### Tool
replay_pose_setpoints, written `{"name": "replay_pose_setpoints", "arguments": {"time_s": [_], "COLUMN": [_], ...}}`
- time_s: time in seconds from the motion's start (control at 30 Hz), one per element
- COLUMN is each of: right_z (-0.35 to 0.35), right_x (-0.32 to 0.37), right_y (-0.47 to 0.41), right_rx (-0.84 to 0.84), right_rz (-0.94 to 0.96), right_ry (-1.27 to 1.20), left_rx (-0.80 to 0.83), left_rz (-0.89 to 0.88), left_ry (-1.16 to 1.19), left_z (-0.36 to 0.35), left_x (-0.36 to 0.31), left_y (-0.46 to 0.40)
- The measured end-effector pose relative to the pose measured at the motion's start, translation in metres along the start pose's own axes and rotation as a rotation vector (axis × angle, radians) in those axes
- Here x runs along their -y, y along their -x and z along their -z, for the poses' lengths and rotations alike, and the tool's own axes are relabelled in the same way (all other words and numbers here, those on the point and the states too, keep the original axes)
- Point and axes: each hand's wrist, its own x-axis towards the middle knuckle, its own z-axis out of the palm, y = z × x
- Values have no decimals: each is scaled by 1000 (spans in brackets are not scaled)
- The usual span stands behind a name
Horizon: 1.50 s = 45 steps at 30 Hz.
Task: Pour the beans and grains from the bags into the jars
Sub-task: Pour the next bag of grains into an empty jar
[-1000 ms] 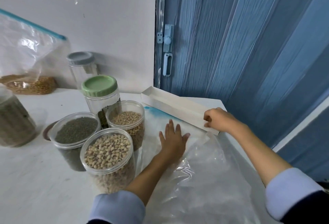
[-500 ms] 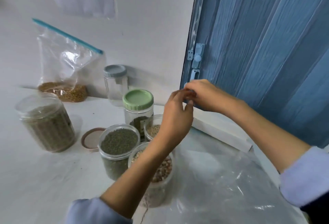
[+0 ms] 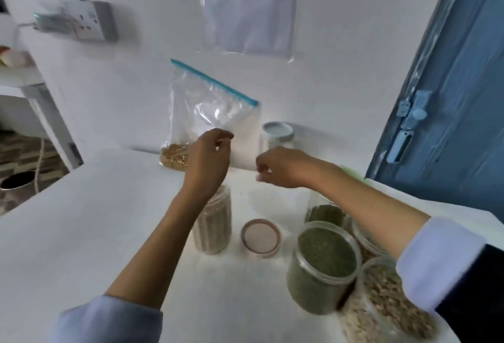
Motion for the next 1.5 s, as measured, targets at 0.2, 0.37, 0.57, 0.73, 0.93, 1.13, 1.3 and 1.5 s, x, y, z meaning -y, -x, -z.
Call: {"name": "replay_pose_setpoints", "arguments": {"time_s": [0.2,0.37,0.57,0.73,0.93,1.13,1.3,1.5], "right_z": [-45,-104,-110,-76,-77,-91,-94,-90], "right_x": [37,45,28,15,67,86,84,84], "right_y": [-38,-46,-59,-59,-38,-28,-28,-32], "right_rx": [598,745,471,-576,-578,-600,-586,-599], "right_rz": [-143,-305,-337,-489,-253,-81,-103,-137], "right_ry": [136,39,-25,-622,-1908,-1767,-1730,-1644], "left_rx": [96,433,378,237,158,170,174,187], "left_rz": [117,333,274,279,335,281,240,220], "left_ry": [-127,381,652,710,818,772,813,808], "left_z": [22,18,12,4,-1,0,0,-1], "left_x": [68,98,112,112,111,115,116,121], "left_y": [-31,-26,-18,-11,-2,4,5,6]}}
